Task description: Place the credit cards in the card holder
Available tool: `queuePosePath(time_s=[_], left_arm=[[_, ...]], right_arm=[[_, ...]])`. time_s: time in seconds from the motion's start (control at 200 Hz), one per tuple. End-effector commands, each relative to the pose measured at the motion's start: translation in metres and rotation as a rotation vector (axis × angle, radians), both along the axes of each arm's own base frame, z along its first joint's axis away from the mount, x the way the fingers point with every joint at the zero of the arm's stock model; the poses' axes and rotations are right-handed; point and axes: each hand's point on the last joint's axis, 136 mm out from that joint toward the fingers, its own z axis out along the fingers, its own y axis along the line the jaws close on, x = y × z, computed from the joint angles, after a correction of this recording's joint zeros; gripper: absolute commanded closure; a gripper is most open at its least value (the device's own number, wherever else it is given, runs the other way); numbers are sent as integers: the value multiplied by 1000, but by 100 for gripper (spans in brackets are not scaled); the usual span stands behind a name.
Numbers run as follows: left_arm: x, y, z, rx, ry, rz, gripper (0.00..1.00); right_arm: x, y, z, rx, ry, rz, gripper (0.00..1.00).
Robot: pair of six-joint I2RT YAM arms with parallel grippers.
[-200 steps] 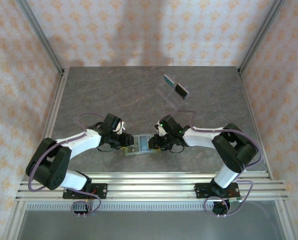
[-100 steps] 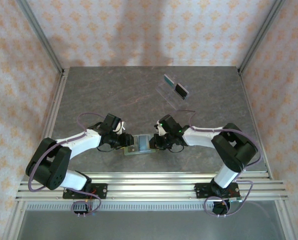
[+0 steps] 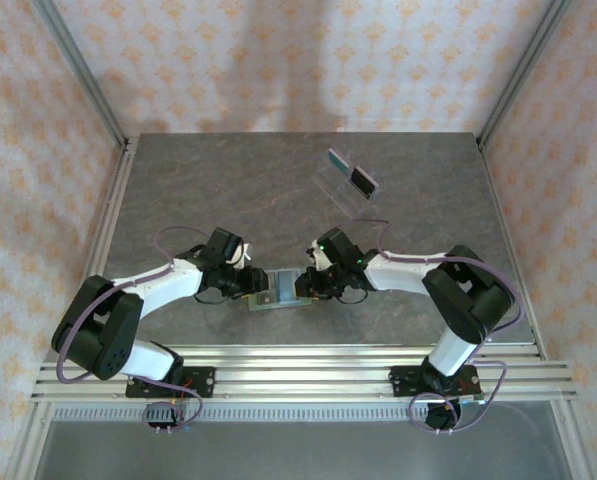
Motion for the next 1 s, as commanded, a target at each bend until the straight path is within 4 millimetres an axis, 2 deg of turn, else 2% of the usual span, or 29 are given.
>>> queuePosePath(time_s=[0.0, 0.115, 0.365, 0.741, 0.996], left_arm=[[-2, 0, -4, -9, 17, -4, 55], [-2, 0, -4, -7, 18, -8, 55], [-1, -1, -1, -12, 13, -10, 55], [2, 6, 13, -56, -21, 26, 51], [6, 11, 20, -96, -56, 75, 44]], right_arm=[[5, 11, 15, 39, -35, 34, 75], [4, 14, 19, 53, -44, 47, 81], [6, 20, 22, 73, -44, 58, 82], [4, 35, 47, 147, -93, 100, 66], [3, 40, 57, 193, -112, 125, 62]])
